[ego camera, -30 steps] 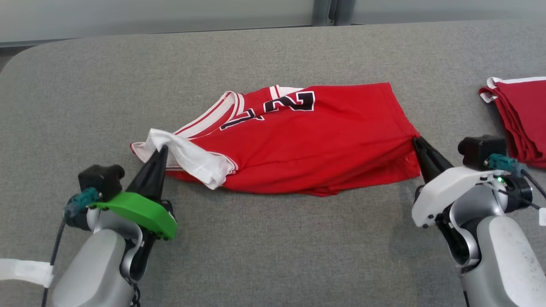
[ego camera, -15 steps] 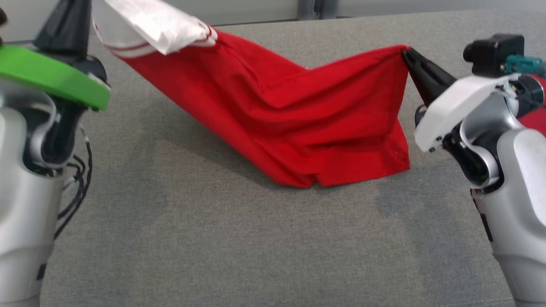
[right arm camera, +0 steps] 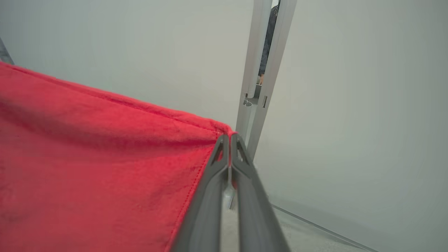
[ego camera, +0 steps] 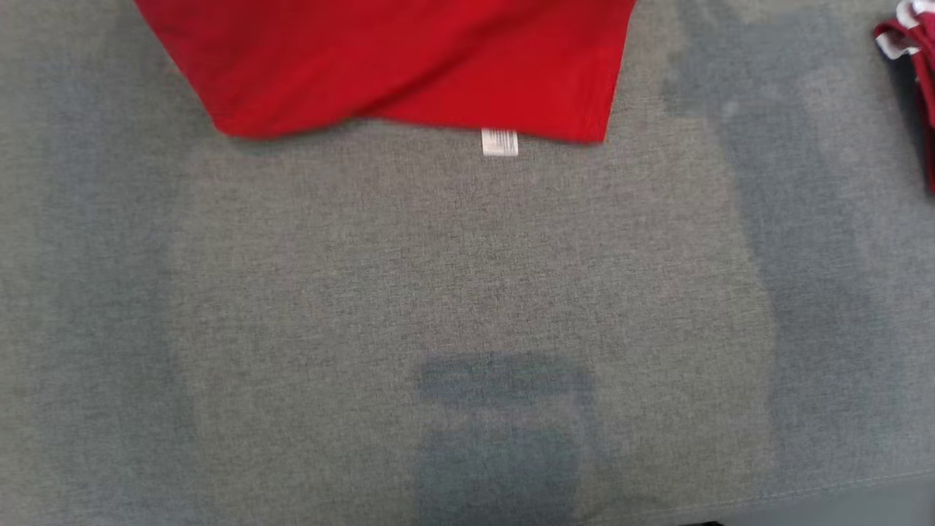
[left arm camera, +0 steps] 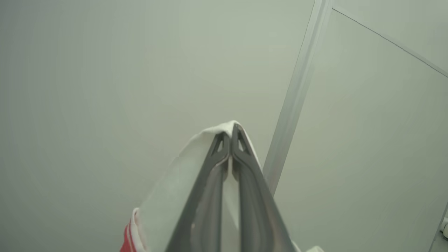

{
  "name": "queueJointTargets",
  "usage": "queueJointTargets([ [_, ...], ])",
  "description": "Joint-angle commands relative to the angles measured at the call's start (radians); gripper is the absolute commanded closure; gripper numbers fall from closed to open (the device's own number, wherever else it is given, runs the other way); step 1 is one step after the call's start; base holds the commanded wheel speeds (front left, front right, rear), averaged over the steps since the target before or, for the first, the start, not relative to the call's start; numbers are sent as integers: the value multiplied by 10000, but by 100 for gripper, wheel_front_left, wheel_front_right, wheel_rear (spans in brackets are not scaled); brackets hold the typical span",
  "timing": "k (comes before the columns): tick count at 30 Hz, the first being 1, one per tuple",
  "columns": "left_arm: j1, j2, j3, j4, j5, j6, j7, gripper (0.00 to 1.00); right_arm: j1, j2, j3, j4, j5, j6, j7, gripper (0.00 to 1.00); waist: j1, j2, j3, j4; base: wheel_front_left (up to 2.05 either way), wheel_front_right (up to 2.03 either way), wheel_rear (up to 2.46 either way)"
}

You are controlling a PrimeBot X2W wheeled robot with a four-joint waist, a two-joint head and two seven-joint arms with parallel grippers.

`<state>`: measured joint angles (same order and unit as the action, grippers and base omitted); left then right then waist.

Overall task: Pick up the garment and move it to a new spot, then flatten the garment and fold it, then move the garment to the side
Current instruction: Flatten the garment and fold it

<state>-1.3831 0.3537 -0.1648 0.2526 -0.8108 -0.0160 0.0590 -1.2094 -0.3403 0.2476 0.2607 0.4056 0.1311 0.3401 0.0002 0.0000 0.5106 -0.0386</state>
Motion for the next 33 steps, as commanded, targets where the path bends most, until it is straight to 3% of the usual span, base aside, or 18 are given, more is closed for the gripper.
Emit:
queueJointTargets([
  [1,-403,-131,71,126,-73,12,-150,100,-473,-29,-104,152,-228,-8,-191,100,-2,0,1848,-230,0,0,0],
  [11,-3037,-379,-13,1924,893,-59,-1836,100,-4009,879,-1821,2259,-1824,-8,-2699,100,-2,0,2234,-324,0,0,0],
  [20,-4234,-891,181,1931,1336,-362,-3159,100,-5251,1567,-3153,3189,-3512,-8,-5231,100,-2,0,2058,-511,0,0,0],
  [26,-3574,-1338,427,1179,1473,-496,-3233,100,-5085,1511,-2909,3529,-4037,-8,-5718,100,-2,0,2416,-420,0,0,0],
  [33,-1445,-1101,142,936,1529,-647,-3185,100,-3953,1167,-1529,3929,-3546,-11,-5601,100,-2,0,2457,-245,0,0,0],
])
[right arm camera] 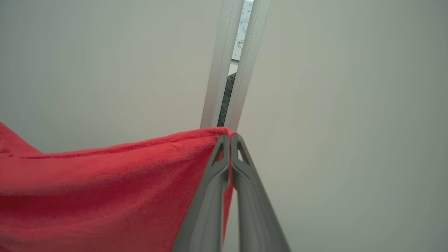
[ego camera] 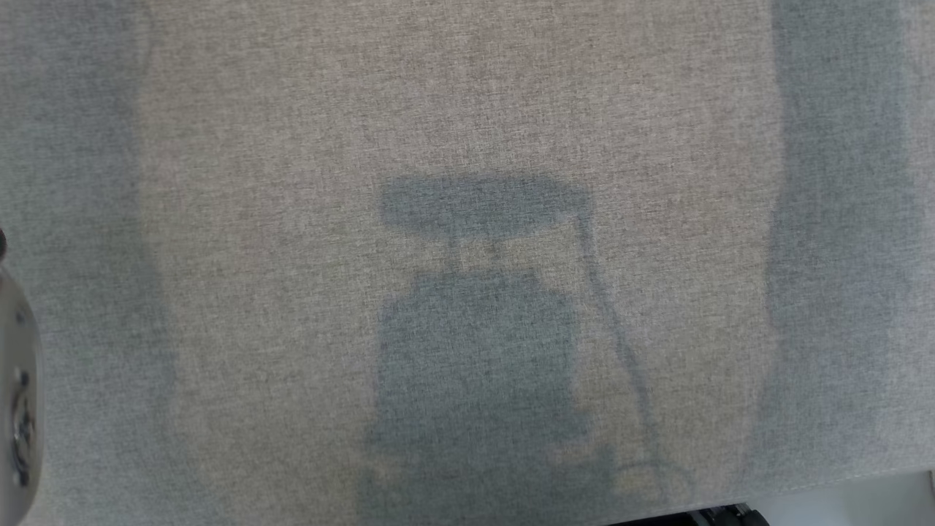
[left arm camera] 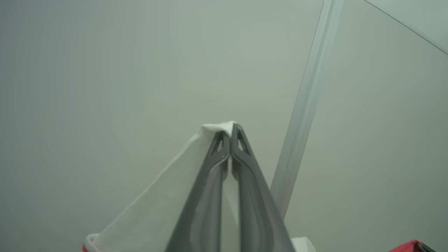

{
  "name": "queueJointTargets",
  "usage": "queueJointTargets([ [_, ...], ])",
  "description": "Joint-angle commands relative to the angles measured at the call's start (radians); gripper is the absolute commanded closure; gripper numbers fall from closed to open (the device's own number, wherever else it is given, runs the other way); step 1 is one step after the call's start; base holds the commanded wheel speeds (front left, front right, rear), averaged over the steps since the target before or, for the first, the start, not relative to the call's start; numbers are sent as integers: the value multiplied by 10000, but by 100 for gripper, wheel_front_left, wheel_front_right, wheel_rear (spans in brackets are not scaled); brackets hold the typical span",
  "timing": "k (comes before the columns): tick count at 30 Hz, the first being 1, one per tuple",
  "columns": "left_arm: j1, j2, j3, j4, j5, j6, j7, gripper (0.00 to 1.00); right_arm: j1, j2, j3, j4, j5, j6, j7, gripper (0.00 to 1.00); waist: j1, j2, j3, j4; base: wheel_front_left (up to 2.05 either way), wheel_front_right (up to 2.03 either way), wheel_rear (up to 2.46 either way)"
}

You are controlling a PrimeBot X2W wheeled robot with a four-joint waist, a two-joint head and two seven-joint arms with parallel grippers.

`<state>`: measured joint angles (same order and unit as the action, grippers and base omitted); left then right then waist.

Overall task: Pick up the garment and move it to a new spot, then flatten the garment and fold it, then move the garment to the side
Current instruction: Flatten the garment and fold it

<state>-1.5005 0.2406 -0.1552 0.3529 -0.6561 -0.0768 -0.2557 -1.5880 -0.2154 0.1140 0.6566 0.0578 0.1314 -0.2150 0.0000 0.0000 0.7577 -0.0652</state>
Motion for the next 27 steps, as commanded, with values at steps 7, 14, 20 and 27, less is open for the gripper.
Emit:
queueJointTargets([
  [7,2375,258,93,-410,-482,-224,5,100,1826,-868,1121,-769,1032,-15,572,100,0,0,-773,276,0,0,0],
  [14,5575,2,-186,-621,-1069,-331,93,100,4551,-1931,1914,-2125,2303,-15,2588,100,0,0,-2248,638,0,0,0],
  [20,8487,-308,-323,-820,-1394,17,189,100,7159,-2518,2087,-3555,2944,-15,4314,100,0,0,-3559,812,0,0,0],
  [27,11276,-976,-297,-1224,-2020,548,104,100,9875,-2424,1562,-4837,3019,-15,4871,100,0,0,-4750,1064,0,0,0],
])
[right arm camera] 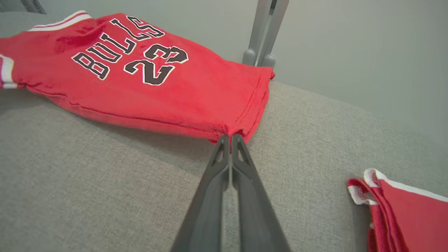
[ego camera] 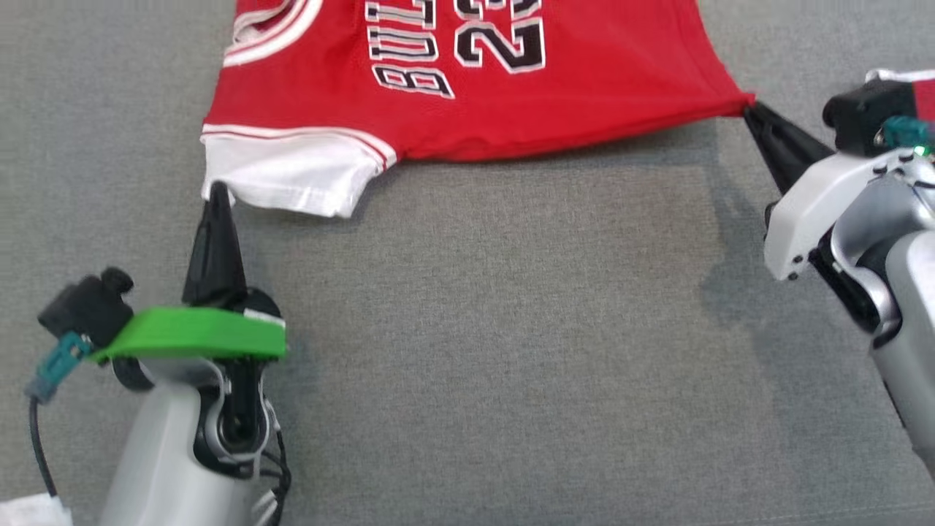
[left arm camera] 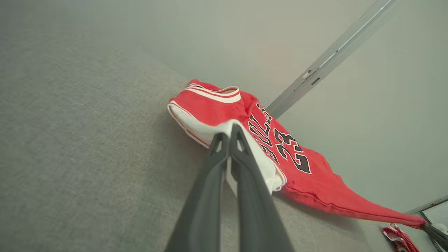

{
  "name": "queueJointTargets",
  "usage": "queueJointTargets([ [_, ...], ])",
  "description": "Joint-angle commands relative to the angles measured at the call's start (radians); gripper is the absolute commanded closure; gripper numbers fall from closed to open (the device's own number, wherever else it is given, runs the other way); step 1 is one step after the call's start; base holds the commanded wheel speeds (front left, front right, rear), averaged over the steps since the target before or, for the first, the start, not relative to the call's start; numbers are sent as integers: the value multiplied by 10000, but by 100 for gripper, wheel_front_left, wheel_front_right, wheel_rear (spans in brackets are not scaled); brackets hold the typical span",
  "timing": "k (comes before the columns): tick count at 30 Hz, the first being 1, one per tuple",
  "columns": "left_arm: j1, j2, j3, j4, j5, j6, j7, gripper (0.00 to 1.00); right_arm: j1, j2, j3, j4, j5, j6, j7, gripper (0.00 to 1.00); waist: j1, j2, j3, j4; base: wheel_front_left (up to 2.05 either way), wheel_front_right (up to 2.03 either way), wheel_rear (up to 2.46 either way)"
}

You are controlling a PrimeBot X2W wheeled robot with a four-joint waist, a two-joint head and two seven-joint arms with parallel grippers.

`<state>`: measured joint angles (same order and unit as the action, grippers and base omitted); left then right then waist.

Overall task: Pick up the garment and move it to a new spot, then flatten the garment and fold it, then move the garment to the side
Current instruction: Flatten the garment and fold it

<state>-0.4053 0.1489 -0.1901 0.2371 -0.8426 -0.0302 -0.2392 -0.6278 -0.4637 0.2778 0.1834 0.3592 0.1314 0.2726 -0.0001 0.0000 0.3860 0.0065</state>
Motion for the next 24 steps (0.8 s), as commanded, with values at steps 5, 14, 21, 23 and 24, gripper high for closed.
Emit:
queueJointTargets([
  [5,1914,-309,-17,-409,-471,326,19,100,1730,372,-440,-294,-401,-15,-34,100,1,0,-1665,515,0,0,0],
  [14,3916,-322,-130,-976,-1006,683,570,100,3513,789,-869,-274,-1033,-15,232,100,1,0,-2410,730,0,0,0],
  [21,4871,-347,-109,-1402,-1301,862,726,100,4648,1109,-1453,-889,-1287,-15,822,100,1,0,-2701,849,0,0,0],
  [23,5182,-367,-153,-1645,-1381,966,809,100,5038,1211,-1703,-1209,-1384,-15,1085,100,1,0,-2757,879,0,0,0],
  [24,5347,-331,-213,-1767,-1355,1026,898,100,5221,1289,-1833,-1372,-1427,-15,1228,100,1,0,-2777,891,0,0,0],
])
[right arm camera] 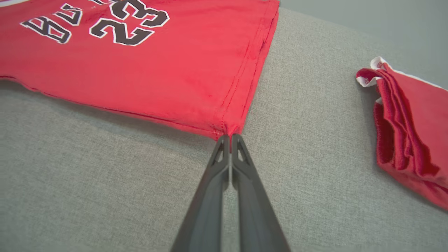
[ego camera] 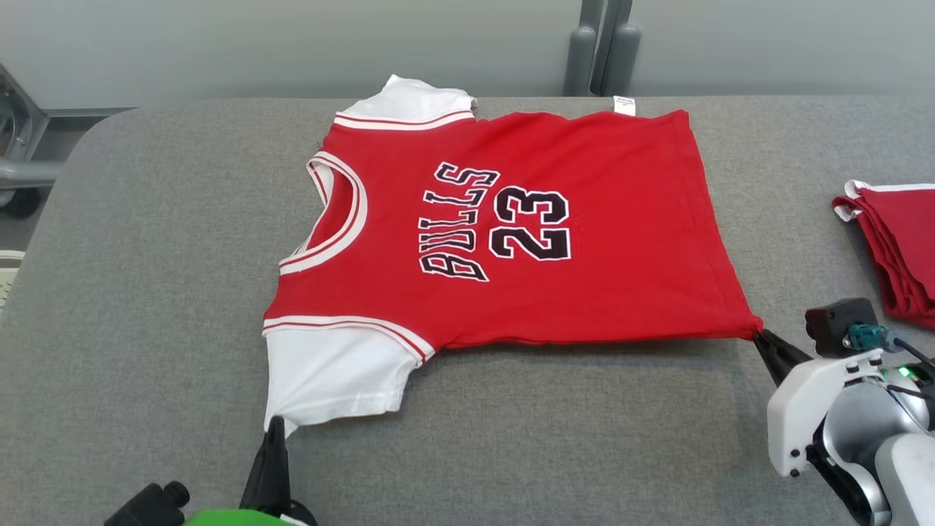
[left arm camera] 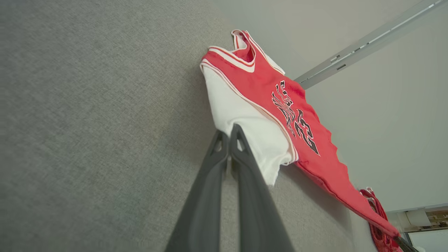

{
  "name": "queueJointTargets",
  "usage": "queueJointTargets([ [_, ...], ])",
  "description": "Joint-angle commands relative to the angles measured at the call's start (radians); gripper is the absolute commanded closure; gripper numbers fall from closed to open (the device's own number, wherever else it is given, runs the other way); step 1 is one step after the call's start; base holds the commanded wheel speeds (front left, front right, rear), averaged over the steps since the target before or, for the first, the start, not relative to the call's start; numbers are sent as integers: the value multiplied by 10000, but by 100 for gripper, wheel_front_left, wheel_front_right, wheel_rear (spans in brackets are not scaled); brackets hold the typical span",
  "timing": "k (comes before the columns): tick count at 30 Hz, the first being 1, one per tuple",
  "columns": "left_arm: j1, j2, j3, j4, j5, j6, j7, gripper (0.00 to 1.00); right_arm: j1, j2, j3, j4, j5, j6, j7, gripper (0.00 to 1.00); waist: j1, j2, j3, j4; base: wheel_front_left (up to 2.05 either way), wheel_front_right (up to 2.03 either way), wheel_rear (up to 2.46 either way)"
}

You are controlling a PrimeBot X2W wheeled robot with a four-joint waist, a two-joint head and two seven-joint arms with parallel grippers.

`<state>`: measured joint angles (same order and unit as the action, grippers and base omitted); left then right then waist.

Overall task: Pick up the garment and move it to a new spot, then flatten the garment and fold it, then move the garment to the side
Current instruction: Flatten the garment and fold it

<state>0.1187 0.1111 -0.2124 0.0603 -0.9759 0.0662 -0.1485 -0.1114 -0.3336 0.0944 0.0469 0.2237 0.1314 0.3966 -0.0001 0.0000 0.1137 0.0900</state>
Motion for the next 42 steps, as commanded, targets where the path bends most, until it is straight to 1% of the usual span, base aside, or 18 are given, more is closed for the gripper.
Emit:
queueJointTargets([
  [1,273,99,-9,-144,12,101,28,100,256,49,-144,-170,-146,-15,146,100,1,0,-67,70,0,0,0],
  [6,979,240,-125,-789,-31,307,333,100,1306,411,-796,-1012,-306,-15,1074,100,1,0,-105,175,0,0,0],
  [8,1221,329,-200,-1020,16,379,464,100,1776,660,-1057,-1430,-280,-15,1455,100,1,0,-114,219,0,0,0],
  [12,1646,441,-351,-1441,20,522,691,100,2656,931,-1393,-2326,-247,-15,2077,100,1,0,-111,248,0,0,0],
  [16,2109,576,-557,-1827,32,681,1014,100,3359,1191,-1660,-2960,-134,-15,2582,100,1,0,-83,224,0,0,0],
  [19,2472,657,-674,-2169,20,836,1212,100,3714,1160,-1762,-3221,-47,-15,2790,100,1,0,-15,178,0,0,0],
  [20,2656,723,-663,-2373,6,959,1285,100,3870,1160,-1821,-3345,12,-15,2896,100,1,0,43,143,0,0,0],
  [22,2755,696,-626,-2537,-48,1058,1320,100,3903,1181,-1979,-3454,-6,-15,2864,100,1,0,95,112,0,0,0],
  [24,2739,621,-546,-2769,-162,936,1187,100,3790,1230,-2103,-3551,-27,-15,2703,100,1,0,120,92,0,0,0],
  [26,2433,586,-471,-2942,-244,803,1125,100,3613,1277,-2135,-3542,60,-15,2568,100,1,0,105,87,0,0,0],
  [30,1342,505,-413,-2934,-279,590,1220,100,3117,1153,-2017,-3371,60,-15,2271,100,1,0,86,37,0,0,0],
  [32,657,519,-388,-2763,-228,575,1308,100,2834,1119,-1804,-3242,152,-14,2201,100,1,0,116,-27,0,0,0],
  [34,-139,484,-438,-2489,-79,530,1373,100,2409,956,-1662,-3057,246,-15,2175,100,1,0,193,-78,0,0,0],
  [35,-139,484,-438,-2489,-79,530,1373,100,2409,956,-1662,-3057,246,-15,2175,100,1,0,193,-78,0,0,0],
  [37,-848,568,-575,-2130,221,452,1432,100,1996,756,-1426,-2829,269,-14,2075,100,1,0,283,-150,0,0,0],
  [42,-2463,531,-611,-998,513,369,1483,100,807,364,-818,-2195,455,-12,1784,100,1,0,681,-306,0,0,0],
])
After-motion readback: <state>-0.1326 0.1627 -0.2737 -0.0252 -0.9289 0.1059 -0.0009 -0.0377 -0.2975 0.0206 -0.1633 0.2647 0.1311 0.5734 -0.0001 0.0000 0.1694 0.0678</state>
